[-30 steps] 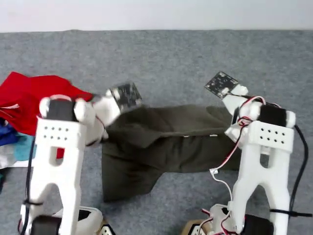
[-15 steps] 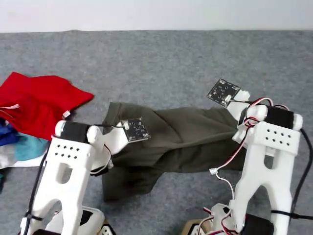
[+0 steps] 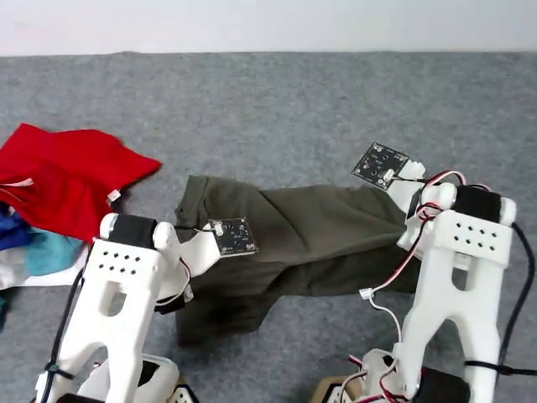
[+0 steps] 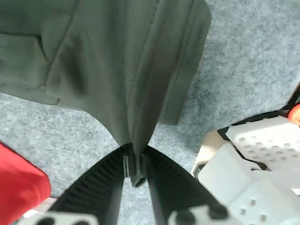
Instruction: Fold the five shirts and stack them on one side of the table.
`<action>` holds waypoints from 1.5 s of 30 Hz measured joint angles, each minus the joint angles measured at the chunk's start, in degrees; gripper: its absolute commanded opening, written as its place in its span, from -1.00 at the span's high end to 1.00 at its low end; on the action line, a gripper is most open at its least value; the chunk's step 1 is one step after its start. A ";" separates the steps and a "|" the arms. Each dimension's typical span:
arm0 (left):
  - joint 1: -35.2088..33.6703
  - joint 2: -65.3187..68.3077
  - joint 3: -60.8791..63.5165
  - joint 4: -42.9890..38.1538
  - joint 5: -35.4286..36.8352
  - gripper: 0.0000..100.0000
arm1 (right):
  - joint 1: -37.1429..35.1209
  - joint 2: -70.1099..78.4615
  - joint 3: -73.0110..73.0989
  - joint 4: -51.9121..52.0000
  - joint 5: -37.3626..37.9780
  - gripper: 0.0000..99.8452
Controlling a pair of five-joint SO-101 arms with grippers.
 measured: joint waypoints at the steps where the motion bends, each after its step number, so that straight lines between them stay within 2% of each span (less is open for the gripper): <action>1: 0.00 0.00 0.00 0.00 -0.18 0.99 | 0.00 0.00 0.00 0.00 0.00 0.98; 4: 0.00 0.00 0.00 0.00 -0.26 0.98 | 0.00 0.00 0.35 0.00 0.00 0.98; 8: 0.00 0.00 0.00 0.00 -0.26 0.86 | 0.09 0.00 1.05 0.00 0.00 0.97; 15: 0.00 0.00 0.00 0.00 0.44 0.83 | 0.09 0.00 1.05 0.62 0.00 0.59; 23: -0.09 0.00 0.00 0.00 0.53 0.84 | 0.18 -0.26 1.05 2.46 0.00 0.60; 27: -0.09 0.00 -3.25 0.00 1.14 0.93 | 0.18 -0.26 0.97 7.38 0.00 0.60; 32: -0.09 0.00 -6.77 0.00 3.16 0.93 | 0.18 -0.26 -3.16 12.48 0.00 0.60; 39: -0.09 0.00 -5.98 0.00 3.16 0.84 | 0.35 -0.26 -9.05 17.41 -5.71 0.60; 45: -0.09 0.00 -2.37 -0.88 3.34 0.83 | 0.62 -0.26 -7.21 9.58 -15.38 0.60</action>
